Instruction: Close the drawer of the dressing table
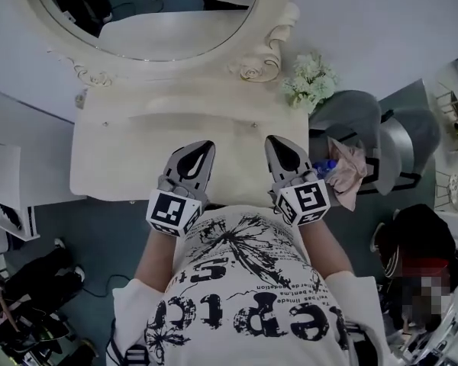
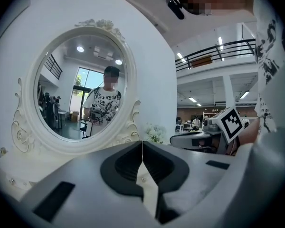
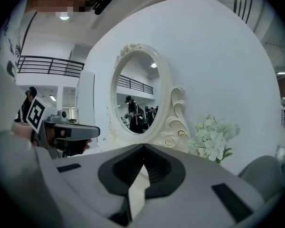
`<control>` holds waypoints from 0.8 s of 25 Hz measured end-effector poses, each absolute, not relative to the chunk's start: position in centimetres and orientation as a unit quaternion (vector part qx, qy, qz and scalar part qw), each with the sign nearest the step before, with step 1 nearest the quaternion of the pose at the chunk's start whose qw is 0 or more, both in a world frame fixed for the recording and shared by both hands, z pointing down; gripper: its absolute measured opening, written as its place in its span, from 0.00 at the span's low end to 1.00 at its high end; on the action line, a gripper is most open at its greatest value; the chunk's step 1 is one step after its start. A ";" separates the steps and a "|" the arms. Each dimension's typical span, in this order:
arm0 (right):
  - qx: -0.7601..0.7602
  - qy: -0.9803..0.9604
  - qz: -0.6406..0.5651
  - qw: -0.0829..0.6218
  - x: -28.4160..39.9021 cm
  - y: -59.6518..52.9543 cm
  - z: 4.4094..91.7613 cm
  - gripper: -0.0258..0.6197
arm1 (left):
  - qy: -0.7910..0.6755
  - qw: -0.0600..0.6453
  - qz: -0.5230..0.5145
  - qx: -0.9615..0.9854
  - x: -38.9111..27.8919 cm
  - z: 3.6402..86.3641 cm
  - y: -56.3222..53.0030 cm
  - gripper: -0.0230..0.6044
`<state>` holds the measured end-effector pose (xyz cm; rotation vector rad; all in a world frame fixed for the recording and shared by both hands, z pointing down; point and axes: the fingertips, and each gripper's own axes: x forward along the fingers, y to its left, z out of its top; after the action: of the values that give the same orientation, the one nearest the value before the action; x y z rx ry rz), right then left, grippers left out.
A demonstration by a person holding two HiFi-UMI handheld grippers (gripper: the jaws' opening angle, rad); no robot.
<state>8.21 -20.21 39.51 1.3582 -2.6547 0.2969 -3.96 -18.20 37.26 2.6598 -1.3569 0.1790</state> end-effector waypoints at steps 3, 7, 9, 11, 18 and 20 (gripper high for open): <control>0.456 -0.882 0.104 0.058 8.5 -19.5 39.0 0.07 | -0.444 0.074 0.062 0.891 -3.6 37.2 -17.8 0.07; 0.461 -0.879 0.108 0.053 8.7 -19.1 39.1 0.07 | -0.439 0.069 0.065 0.893 -3.5 37.1 -17.7 0.07; 0.461 -0.879 0.109 0.055 8.7 -19.0 39.1 0.07 | -0.440 0.068 0.065 0.893 -3.5 37.0 -17.7 0.07; 0.461 -0.879 0.111 0.058 8.7 -19.0 39.2 0.07 | -0.439 0.068 0.066 0.894 -3.4 36.9 -17.7 0.07; 0.462 -0.878 0.108 0.060 8.5 -19.1 39.0 0.07 | -0.435 0.071 0.069 0.895 -3.2 36.9 -17.5 0.07; 0.464 -0.877 0.107 0.060 8.5 -19.2 39.0 0.07 | -0.434 0.070 0.068 0.896 -3.2 36.8 -17.5 0.07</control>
<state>8.49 -19.21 39.04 1.4030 -2.6557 0.3251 -3.15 -17.52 36.81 2.6939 -1.3057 0.2040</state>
